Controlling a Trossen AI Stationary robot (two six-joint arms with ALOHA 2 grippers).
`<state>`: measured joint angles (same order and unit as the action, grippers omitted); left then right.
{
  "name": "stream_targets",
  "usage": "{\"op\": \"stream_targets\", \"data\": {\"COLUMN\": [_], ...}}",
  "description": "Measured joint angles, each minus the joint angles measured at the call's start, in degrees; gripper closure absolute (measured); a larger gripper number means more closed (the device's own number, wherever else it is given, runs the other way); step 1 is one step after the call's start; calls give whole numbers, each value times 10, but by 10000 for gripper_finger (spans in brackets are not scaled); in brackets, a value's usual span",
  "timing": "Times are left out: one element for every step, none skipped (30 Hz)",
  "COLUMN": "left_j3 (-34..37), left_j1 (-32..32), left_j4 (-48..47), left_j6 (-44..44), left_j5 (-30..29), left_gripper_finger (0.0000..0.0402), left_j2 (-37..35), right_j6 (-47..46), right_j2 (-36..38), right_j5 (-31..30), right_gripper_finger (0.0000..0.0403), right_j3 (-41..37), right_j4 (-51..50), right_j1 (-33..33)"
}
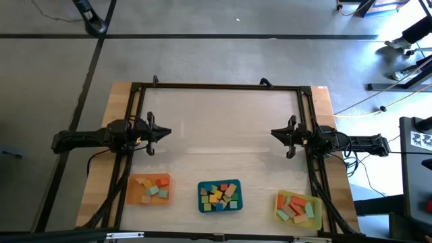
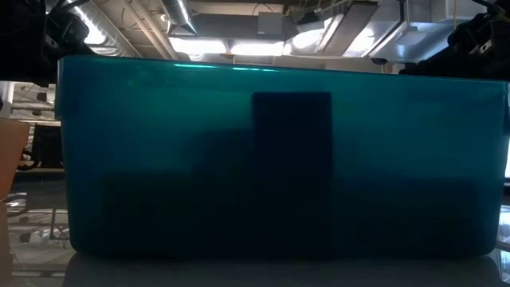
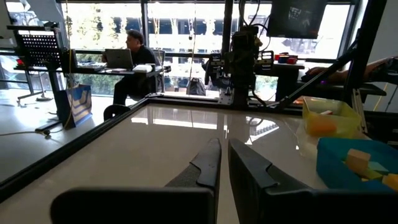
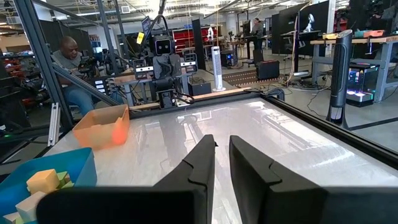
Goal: Sort blocks by size
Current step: Return to Home Position
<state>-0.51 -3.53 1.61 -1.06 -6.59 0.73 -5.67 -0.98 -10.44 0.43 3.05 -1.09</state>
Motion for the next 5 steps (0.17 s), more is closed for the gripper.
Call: {"op": "stream_targets", "data": {"left_j3": [0, 0, 0, 0, 0], "left_j1": [0, 0, 0, 0, 0], "left_j4": [0, 0, 0, 0, 0], "left_j6": [0, 0, 0, 0, 0], "left_j5": [0, 0, 0, 0, 0], "left_gripper_finger": [382, 382, 382, 382, 382], "left_j2": [0, 0, 0, 0, 0], "right_j6": [0, 0, 0, 0, 0], "right_j2": [0, 0, 0, 0, 0], "right_j5": [0, 0, 0, 0, 0], "right_gripper_finger": [354, 354, 354, 354, 354], "right_j3": [0, 0, 0, 0, 0], "right_j4": [0, 0, 0, 0, 0], "right_j1": [0, 0, 0, 0, 0]}}
